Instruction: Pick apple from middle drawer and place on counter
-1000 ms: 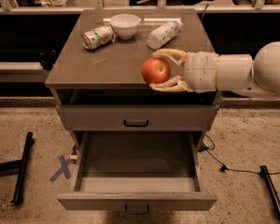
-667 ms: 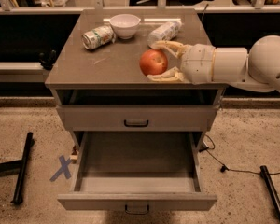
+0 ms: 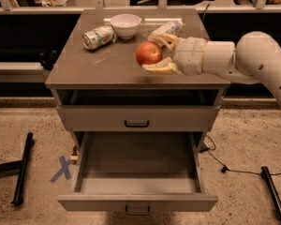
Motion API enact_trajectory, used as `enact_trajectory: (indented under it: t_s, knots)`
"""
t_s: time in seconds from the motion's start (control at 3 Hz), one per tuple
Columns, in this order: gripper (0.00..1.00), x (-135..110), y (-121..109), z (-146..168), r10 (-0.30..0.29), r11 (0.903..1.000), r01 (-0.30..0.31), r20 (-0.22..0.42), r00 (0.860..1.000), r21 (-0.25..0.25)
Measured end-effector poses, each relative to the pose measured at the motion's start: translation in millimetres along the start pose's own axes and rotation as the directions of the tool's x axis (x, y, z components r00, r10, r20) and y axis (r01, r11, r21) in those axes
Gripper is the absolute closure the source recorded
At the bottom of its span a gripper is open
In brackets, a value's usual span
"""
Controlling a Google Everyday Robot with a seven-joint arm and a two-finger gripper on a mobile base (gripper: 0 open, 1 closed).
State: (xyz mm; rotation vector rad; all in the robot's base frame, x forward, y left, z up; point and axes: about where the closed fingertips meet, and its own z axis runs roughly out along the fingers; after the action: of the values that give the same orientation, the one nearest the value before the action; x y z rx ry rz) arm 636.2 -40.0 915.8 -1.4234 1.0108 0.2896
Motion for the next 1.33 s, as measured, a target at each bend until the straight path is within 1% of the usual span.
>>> enact_trajectory:
  t_s: [0.33,1.0,1.33]
  knots:
    - [1.00,12,-9,17,0.035,0.9994,-0.035,-0.008,0.999,-0.004]
    - [1.00,27,-17,54,0.085,0.9953,-0.087,-0.039,0.996,-0.042]
    - [0.82,33,-17,72,0.117,0.9901,-0.121,-0.054,0.992,-0.071]
